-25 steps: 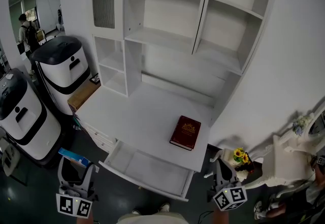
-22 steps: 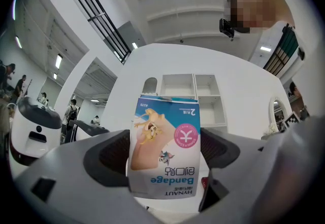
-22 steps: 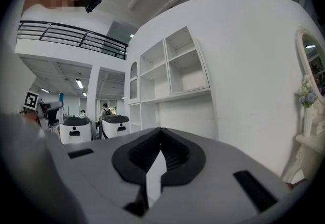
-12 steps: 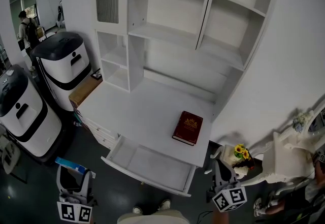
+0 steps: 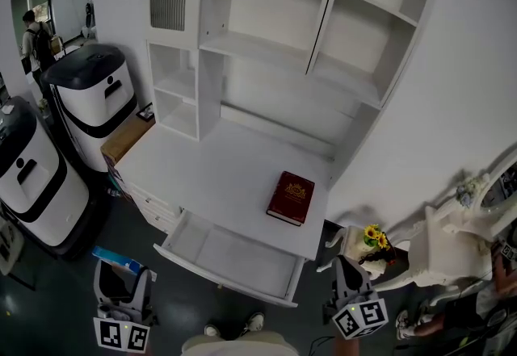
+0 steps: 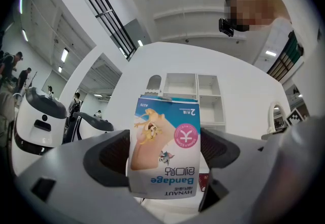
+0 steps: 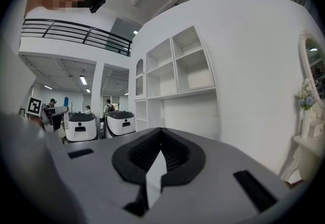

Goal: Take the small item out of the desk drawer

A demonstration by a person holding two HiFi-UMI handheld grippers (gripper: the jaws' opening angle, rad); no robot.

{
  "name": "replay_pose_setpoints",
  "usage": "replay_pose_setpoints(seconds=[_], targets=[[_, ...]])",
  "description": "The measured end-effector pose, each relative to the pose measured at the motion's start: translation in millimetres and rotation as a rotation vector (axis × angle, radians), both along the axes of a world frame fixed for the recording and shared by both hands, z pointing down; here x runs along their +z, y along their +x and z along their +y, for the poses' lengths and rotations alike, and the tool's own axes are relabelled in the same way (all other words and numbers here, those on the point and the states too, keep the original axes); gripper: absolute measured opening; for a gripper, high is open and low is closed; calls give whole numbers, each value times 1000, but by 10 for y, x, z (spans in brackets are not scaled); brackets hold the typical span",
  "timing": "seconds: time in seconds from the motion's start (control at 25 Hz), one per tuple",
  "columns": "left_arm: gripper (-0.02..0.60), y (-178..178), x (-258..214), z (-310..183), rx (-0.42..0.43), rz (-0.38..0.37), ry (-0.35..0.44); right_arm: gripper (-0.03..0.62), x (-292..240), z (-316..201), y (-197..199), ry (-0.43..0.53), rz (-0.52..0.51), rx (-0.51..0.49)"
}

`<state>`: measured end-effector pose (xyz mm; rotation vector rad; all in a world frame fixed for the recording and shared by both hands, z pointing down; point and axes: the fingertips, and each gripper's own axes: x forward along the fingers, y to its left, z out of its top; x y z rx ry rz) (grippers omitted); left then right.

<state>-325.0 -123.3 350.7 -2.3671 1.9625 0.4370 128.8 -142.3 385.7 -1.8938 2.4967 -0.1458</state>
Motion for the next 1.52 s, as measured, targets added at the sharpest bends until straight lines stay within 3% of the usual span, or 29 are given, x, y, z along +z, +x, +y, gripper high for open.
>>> replay_pose_setpoints(seconds=[0.96, 1.52], targets=[[436, 650, -35, -310, 105, 7, -1, 9, 32, 50, 351, -8, -3, 31], [436, 877, -38, -393, 97, -13, -4, 9, 74, -129, 476, 4, 13, -2]])
